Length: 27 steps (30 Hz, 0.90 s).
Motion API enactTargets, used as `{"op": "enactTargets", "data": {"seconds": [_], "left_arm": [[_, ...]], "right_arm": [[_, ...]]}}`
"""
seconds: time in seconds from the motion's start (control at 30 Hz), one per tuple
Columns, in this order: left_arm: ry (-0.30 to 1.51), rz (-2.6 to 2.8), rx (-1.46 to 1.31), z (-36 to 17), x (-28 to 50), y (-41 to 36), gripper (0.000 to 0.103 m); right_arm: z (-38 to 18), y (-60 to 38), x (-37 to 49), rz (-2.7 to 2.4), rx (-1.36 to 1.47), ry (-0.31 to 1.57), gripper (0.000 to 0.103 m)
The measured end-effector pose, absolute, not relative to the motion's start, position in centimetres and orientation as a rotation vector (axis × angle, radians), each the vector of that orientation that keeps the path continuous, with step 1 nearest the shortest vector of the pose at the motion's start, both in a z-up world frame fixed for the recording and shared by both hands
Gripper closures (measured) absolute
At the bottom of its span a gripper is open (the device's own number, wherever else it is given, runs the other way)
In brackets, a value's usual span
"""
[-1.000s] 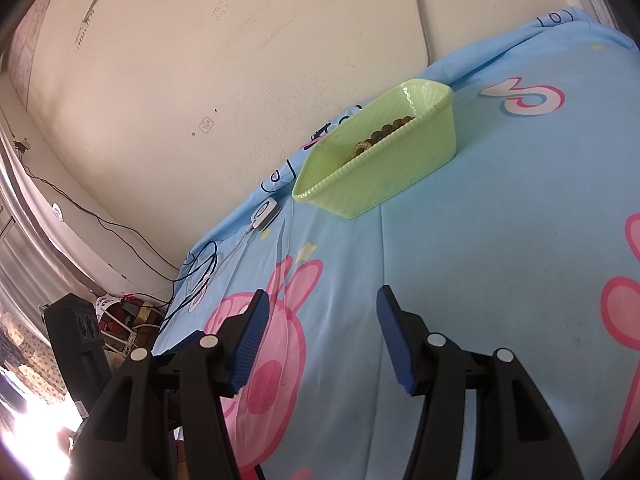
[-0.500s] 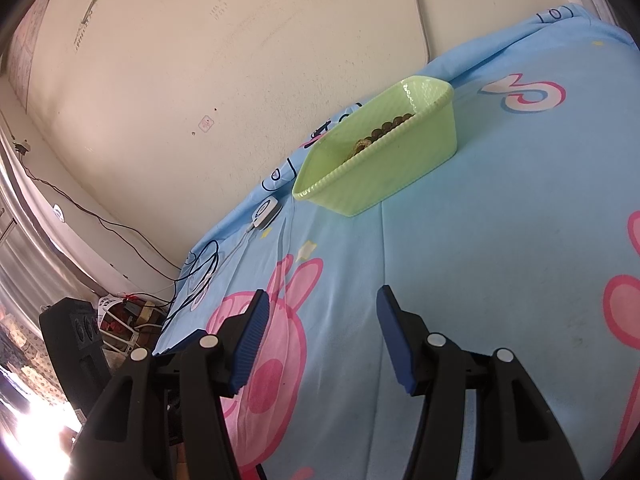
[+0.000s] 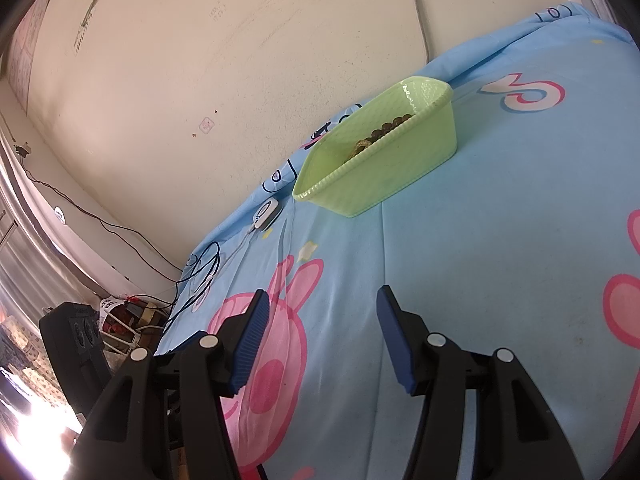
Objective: Organize jewelry
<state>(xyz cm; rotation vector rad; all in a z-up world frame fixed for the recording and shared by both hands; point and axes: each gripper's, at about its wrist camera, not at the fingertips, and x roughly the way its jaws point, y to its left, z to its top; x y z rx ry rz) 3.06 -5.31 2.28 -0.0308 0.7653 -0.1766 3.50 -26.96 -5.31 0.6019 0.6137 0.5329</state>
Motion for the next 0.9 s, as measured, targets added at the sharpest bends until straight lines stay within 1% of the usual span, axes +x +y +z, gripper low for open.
{"op": "enactTargets", "data": {"seconds": [0.7, 0.9], "left_arm": [[0.806, -0.146, -0.035, 1.9, 3.7, -4.6, 0.006], [0.79, -0.13, -0.023, 2.2, 3.4, -4.7, 0.006]], "right_arm": [[-5.1, -26.5, 3.2, 0.509, 0.604, 0.614, 0.069], [-5.0, -25.5, 2.4, 0.513, 0.557, 0.614, 0.069]]}}
